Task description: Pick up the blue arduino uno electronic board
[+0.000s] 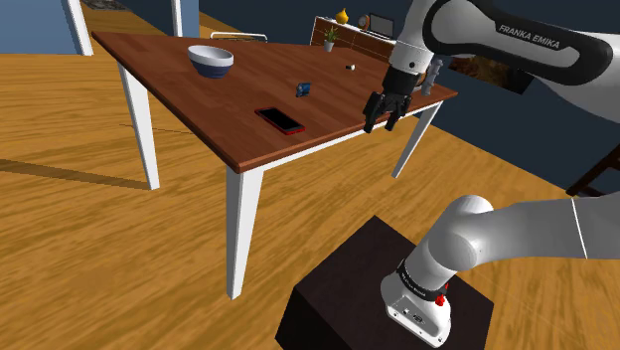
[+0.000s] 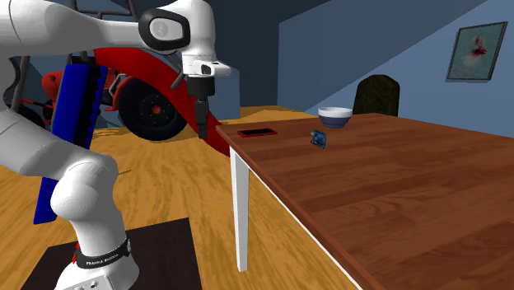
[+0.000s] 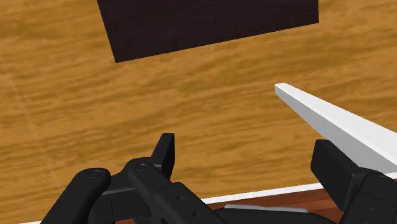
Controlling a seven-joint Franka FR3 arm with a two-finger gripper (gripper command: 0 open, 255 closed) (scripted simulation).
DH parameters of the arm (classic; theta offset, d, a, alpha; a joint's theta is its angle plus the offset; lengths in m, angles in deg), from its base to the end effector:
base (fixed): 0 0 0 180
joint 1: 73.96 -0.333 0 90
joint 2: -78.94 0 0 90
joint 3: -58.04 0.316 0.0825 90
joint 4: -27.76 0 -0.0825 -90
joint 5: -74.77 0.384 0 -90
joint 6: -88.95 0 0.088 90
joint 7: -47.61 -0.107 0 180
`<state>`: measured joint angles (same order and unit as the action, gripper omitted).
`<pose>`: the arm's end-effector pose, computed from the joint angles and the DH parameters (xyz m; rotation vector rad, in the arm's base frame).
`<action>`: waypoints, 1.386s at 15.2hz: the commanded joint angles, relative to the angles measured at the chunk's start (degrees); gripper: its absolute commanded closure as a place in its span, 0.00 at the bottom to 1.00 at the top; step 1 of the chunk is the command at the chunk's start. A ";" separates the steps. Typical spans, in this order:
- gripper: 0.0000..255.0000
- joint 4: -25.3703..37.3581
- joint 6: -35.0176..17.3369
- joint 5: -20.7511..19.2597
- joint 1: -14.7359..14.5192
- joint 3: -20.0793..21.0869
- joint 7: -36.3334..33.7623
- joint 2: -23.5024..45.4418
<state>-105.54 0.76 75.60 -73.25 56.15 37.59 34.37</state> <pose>0.3058 -0.0156 0.5991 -3.0875 0.3258 0.0191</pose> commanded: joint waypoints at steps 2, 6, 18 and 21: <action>0.00 1.30 -1.03 -0.15 0.06 -0.12 0.08 2.26; 0.00 7.18 -4.39 -0.67 0.27 -0.62 0.35 11.26; 0.00 31.92 -7.37 -1.18 0.93 -2.13 1.17 38.20; 0.00 40.24 -6.34 -1.03 1.20 -2.50 1.42 45.30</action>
<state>-69.07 -6.37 74.48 -72.13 53.75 38.95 76.79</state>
